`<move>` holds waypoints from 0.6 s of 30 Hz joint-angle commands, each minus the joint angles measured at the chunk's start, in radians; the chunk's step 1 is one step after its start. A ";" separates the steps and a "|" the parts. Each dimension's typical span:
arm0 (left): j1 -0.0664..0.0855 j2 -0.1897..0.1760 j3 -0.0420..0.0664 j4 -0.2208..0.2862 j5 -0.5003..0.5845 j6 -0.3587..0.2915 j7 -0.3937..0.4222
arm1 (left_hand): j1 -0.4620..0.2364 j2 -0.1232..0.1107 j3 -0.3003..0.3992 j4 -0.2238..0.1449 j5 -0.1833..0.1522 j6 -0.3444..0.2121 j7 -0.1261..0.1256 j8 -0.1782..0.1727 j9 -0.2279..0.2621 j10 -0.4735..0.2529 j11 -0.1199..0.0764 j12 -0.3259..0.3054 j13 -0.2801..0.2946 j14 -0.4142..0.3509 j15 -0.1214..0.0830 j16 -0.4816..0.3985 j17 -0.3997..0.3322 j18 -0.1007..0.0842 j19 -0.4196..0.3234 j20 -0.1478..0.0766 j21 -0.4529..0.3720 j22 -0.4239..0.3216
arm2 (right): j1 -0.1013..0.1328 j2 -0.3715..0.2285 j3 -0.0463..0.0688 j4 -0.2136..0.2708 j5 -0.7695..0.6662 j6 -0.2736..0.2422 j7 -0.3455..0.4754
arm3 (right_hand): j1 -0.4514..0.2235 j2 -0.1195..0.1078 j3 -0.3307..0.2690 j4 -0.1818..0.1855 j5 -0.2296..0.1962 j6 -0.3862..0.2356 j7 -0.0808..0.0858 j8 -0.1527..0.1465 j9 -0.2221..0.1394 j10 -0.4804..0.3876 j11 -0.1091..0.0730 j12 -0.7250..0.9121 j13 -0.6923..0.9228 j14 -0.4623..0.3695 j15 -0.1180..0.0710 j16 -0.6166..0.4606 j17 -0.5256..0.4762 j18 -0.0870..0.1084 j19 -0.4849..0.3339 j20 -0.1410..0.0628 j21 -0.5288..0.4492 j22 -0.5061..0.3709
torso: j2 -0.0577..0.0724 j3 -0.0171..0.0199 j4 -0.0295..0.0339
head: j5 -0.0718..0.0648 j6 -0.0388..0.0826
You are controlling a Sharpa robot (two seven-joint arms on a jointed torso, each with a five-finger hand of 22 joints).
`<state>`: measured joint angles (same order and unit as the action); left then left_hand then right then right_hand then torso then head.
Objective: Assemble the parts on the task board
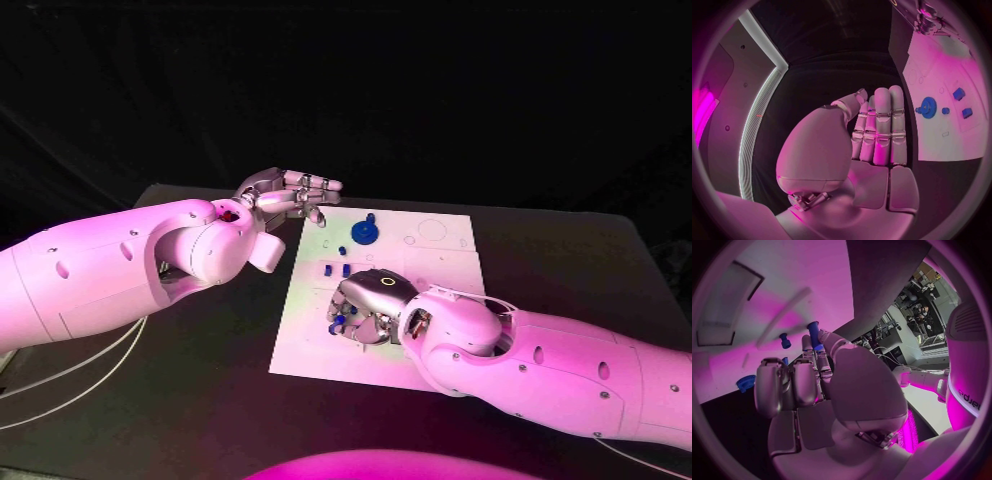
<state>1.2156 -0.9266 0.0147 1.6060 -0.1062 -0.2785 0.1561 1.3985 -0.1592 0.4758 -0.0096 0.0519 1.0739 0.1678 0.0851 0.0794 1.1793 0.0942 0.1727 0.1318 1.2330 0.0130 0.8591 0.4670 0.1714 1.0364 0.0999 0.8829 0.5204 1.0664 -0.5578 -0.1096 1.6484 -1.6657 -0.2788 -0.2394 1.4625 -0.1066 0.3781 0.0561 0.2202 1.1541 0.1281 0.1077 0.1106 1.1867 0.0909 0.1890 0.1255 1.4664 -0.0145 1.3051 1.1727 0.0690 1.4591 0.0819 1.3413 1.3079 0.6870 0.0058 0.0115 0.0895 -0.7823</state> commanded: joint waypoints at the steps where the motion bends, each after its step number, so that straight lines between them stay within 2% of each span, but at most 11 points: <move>1: 0.001 0.002 0.001 0.002 -0.002 0.015 0.003 | 0.000 0.007 -0.007 0.000 -0.001 -0.002 0.003 -0.003 -0.001 -0.009 0.001 0.007 0.002 -0.008 0.000 -0.005 -0.001 0.013 -0.004 0.003 -0.005 -0.001 | -0.002 0.005 -0.002 -0.002 -0.017 0.038 -0.005 | -0.005 0.000 0.044 -0.039 0.003 0.000 0.005 -0.004 0.001 0.032 -0.032 0.001 0.002 0.028 -0.006 -0.004 -0.002 -0.017 0.007 0.001 -0.008 0.161 | 0.000 -0.0003 -0.0003 | 0.001 -0.001; 7: 0.001 0.001 0.001 0.003 -0.002 0.014 0.003 | 0.000 0.007 -0.007 0.000 -0.001 -0.002 0.003 -0.003 -0.001 -0.009 0.001 0.007 0.002 -0.008 0.000 -0.005 -0.001 0.013 -0.004 0.003 -0.005 -0.001 | -0.002 0.012 -0.003 -0.009 -0.016 0.048 -0.006 | -0.052 -0.020 0.043 -0.027 0.009 -0.046 0.024 -0.033 -0.008 -0.027 -0.009 -0.042 -0.010 0.025 0.012 -0.010 -0.011 -0.012 -0.006 0.012 -0.035 0.152 | 0.000 -0.0005 -0.0002 | 0.002 0.000; 12: 0.001 0.001 0.001 0.003 -0.002 0.014 0.003 | 0.000 0.007 -0.007 0.000 -0.001 -0.002 0.003 -0.003 -0.001 -0.009 0.001 0.007 0.002 -0.008 0.000 -0.005 -0.001 0.013 -0.004 0.003 -0.005 -0.001 | -0.002 0.013 -0.004 -0.011 -0.012 0.024 0.001 | -0.089 -0.046 0.028 -0.018 0.013 -0.069 0.034 -0.042 -0.012 -0.080 0.007 -0.064 -0.023 0.024 0.025 -0.009 -0.012 -0.004 -0.027 0.025 -0.079 0.135 | -0.001 0.0001 -0.0002 | 0.001 0.000; 18: 0.001 0.001 0.001 0.003 -0.002 0.014 0.003 | 0.000 0.007 -0.007 0.000 -0.001 -0.002 0.003 -0.003 -0.001 -0.009 0.001 0.007 0.002 -0.008 0.000 -0.005 -0.001 0.013 -0.004 0.003 -0.005 -0.001 | -0.002 0.011 -0.004 -0.009 -0.010 -0.006 0.004 | -0.104 -0.057 0.015 -0.016 0.013 -0.090 0.038 -0.044 -0.017 -0.119 0.015 -0.071 -0.031 0.018 0.032 -0.021 -0.029 0.004 -0.043 0.033 -0.115 0.121 | -0.001 0.0004 -0.0005 | 0.002 0.002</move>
<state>1.2158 -0.9271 0.0146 1.6068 -0.1062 -0.2785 0.1553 1.3985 -0.1592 0.4758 -0.0096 0.0519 1.0739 0.1678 0.0851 0.0795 1.1793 0.0942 0.1727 0.1325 1.2330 0.0130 0.8591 0.4671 0.1714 1.0364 0.0999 0.8829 0.5205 1.0650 -0.5469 -0.1134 1.6378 -1.6688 -0.2699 -0.2406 1.3658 -0.1634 0.4000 0.0401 0.2382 1.0686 0.1671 0.0670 0.0952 1.0753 0.1053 0.1240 0.0955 1.4661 0.0113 1.2878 1.1442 0.0690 1.4246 0.1156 1.2276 1.3076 0.6863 0.0058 0.0114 0.0912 -0.7809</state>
